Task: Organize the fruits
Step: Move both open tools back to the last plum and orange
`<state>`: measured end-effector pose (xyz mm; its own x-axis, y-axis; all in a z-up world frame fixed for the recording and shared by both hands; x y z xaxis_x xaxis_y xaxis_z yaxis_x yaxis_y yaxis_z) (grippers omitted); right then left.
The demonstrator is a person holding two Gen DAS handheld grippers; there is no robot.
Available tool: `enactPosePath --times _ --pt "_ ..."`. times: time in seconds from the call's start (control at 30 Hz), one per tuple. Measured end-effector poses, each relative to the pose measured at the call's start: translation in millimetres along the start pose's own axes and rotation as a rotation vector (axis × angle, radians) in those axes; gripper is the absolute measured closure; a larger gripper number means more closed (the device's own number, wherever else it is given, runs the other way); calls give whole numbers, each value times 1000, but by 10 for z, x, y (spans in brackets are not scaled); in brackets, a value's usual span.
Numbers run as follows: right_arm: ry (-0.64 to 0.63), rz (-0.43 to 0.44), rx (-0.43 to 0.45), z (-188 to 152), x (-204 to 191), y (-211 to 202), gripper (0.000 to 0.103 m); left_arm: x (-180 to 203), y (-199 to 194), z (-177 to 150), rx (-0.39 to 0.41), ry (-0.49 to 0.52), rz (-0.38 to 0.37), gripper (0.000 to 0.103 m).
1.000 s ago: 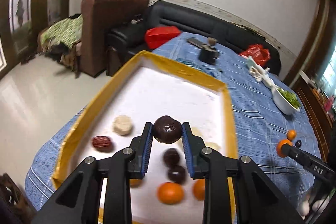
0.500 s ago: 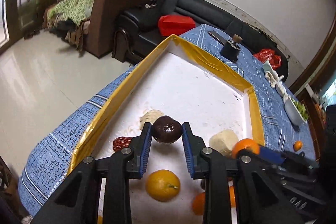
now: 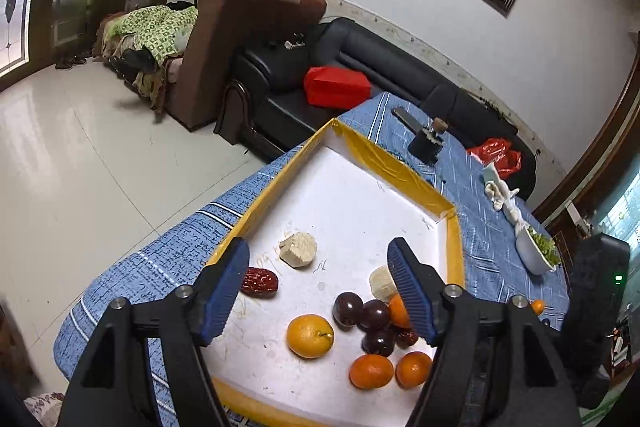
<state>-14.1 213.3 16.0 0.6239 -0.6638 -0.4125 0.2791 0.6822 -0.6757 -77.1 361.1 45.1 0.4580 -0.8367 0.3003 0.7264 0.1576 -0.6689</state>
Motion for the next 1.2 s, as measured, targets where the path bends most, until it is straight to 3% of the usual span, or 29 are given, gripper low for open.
enactPosePath --times 0.3,0.6,0.77,1.1,1.2 --pt "119 -54 149 -243 461 -814 33 224 -71 -134 -39 53 -18 30" --pt "328 -181 208 -796 1450 -1605 33 834 -234 -400 -67 201 -101 30" --pt "396 -285 247 -1005 1947 -2054 34 1172 -348 -603 -97 266 -155 23" --pt "442 -363 290 -1243 2326 -2483 34 2118 -276 -1342 -188 541 -211 23" --pt "417 -442 288 -1180 2435 -2611 34 2362 -240 -1464 -189 609 -207 23"
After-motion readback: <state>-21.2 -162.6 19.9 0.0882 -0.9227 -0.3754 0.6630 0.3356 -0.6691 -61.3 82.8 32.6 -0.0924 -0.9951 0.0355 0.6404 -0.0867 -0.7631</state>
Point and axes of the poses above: each gripper's, at about its wrist camera, not at the fingertips, and y roughly the way its jaws point, x to its right, z to its top, the point moved 7 cm from there along y, roughly the way its jaws point, and after that the axes turned 9 degrees about z, right-handed, at the moved point
